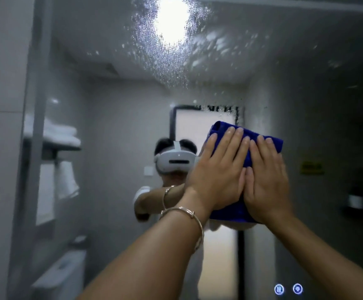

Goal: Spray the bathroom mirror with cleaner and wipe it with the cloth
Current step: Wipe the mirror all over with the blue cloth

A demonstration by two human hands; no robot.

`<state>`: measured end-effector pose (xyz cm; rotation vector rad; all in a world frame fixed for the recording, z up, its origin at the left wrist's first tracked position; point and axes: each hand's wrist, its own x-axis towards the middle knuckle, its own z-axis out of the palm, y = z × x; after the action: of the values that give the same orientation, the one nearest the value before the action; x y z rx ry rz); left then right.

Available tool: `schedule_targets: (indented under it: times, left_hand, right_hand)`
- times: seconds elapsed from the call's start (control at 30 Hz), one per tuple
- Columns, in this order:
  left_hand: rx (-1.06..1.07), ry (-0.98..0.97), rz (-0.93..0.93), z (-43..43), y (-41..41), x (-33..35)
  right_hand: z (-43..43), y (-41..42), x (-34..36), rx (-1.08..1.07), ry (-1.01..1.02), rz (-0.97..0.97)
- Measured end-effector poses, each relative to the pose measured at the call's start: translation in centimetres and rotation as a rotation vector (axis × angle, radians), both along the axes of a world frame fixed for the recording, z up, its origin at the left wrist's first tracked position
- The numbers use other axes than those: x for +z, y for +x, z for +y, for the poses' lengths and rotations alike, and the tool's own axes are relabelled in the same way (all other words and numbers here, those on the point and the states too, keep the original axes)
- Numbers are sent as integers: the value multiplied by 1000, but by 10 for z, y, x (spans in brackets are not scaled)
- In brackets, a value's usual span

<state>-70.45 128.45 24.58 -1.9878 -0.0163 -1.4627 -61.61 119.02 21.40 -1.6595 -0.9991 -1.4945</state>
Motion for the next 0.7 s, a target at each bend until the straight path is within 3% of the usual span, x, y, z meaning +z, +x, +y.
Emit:
schedule_targets:
  times: [0.2, 0.37, 0.47, 0.7]
  left_hand:
    - [52, 29, -96, 32, -27, 67]
    - [96, -89, -260, 85, -67, 108]
    - [80, -211, -357, 99, -78, 101]
    - [70, -220, -362, 92, -78, 95]
  right_hand:
    - [26, -27, 71, -30, -5, -39]
    - [82, -66, 133, 21, -33, -184]
    - [98, -78, 136, 57, -31, -248]
    - [97, -77, 134, 64, -32, -242]
